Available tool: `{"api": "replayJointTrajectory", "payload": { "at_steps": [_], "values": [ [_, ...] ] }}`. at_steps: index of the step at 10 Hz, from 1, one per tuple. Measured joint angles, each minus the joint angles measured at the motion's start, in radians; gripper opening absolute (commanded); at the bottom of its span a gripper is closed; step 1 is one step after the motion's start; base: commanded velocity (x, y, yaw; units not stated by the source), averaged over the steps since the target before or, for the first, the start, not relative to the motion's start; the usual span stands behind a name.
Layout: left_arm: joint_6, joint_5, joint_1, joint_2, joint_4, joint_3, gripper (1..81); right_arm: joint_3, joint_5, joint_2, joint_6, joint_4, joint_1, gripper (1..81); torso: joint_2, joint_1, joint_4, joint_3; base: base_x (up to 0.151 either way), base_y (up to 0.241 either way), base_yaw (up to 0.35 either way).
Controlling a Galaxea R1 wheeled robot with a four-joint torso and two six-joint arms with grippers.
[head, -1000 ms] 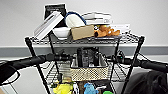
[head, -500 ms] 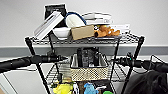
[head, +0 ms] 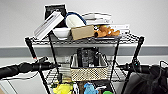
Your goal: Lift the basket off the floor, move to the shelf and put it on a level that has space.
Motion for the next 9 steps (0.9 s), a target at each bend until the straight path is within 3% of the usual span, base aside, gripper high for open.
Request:
{"api": "replayJointTrajectory", "payload": {
  "at_steps": [5, 9],
  "values": [
    [-0.008, -0.005, 0.188, -0.170, 0.001, 0.143, 81.1, 0.091, -0.009, -0.127, 0.002, 0.009, -0.188, 81.1, 0.000, -0.001, 0.000, 0.000, 0.000, 0.000, 0.000],
    [-0.007, -0.058, 0.349, -0.294, 0.001, 0.258, 81.1, 0.203, 0.001, -0.239, 0.002, 0.014, -0.330, 81.1, -0.001, -0.002, 0.000, 0.001, 0.000, 0.000, 0.000]
  ]
}}
